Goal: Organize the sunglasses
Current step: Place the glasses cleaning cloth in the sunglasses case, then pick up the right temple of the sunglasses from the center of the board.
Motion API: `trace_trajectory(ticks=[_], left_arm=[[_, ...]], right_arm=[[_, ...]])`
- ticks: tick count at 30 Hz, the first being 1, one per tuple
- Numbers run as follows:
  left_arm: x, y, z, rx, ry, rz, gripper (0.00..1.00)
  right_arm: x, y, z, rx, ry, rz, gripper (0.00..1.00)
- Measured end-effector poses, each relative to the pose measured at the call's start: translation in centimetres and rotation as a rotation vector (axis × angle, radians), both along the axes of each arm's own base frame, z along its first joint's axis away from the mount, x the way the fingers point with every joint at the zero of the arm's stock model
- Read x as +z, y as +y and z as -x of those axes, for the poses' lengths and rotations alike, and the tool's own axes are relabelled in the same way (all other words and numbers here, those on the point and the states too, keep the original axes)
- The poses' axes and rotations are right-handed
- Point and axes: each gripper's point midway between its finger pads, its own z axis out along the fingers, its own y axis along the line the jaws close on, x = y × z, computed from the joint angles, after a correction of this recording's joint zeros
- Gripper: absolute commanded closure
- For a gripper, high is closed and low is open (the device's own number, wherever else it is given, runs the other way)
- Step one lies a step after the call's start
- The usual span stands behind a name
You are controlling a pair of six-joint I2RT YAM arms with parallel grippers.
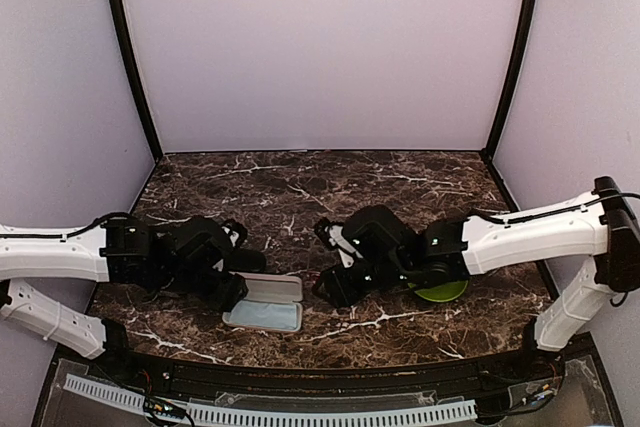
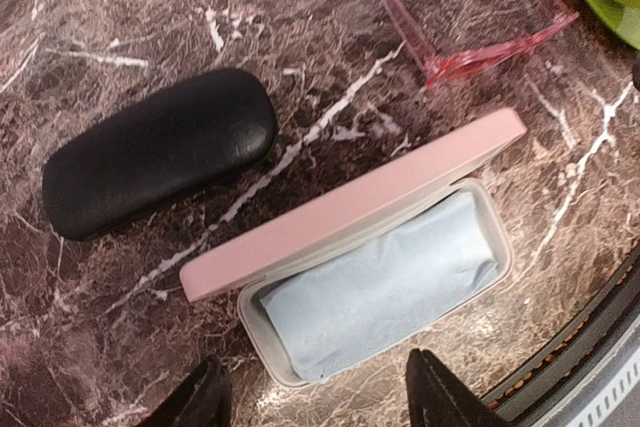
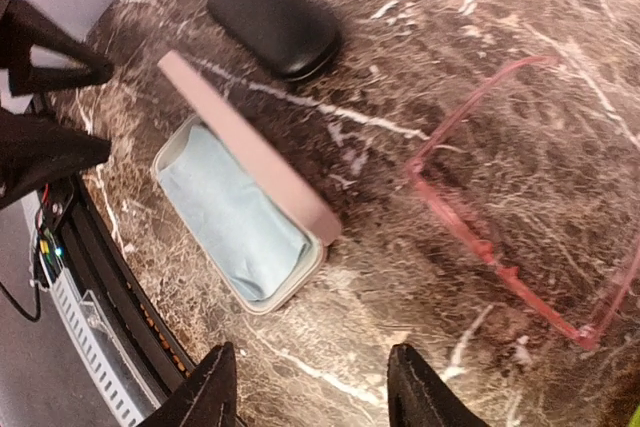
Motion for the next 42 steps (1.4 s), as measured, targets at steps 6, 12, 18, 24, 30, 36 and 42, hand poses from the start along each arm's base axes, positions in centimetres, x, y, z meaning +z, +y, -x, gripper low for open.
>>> trace_trajectory(ticks=[6,12,18,24,30,36,42], left_arm=[[3.3,-0.7,-1.1,-0.005,-0.094,0.068,0.32],[5.3,-1.7,-2.6,-0.006,-0.17,0.079,0.32],[5.5,-2.6,-3.5,-0.022,-0.2,0.056,0.32],[4.8,-3.3,-3.8,-0.042,-0.2,0.027,0.32],[4.4,-3.9,-4.1,-0.054,-0.202,0.021,0.32],[3.9,-4.2,-4.1,-0.065,-0.197,0.011,0.32],[3.6,-4.4,-4.1,-0.071,-0.19,0.011,0.32]], right_arm=[[1.2,-4.8,-6.3,-0.221,-0.013,0.018,0.46],[-1.3,-9.7,-10.8,-0.378,0.03,0.144,0.46],[-4.4,-11.0,-13.1,-0.407,0.083,0.243,0.48],[-6.5,-10.2,-13.5,-0.366,0.129,0.288,0.56],[-7.2,-9.8,-13.2,-0.343,0.155,0.29,0.69],[-8.0,-9.8,-13.1,-0.338,0.168,0.304,0.77],[-8.4,-9.8,-13.1,-0.337,0.175,0.31,0.84]])
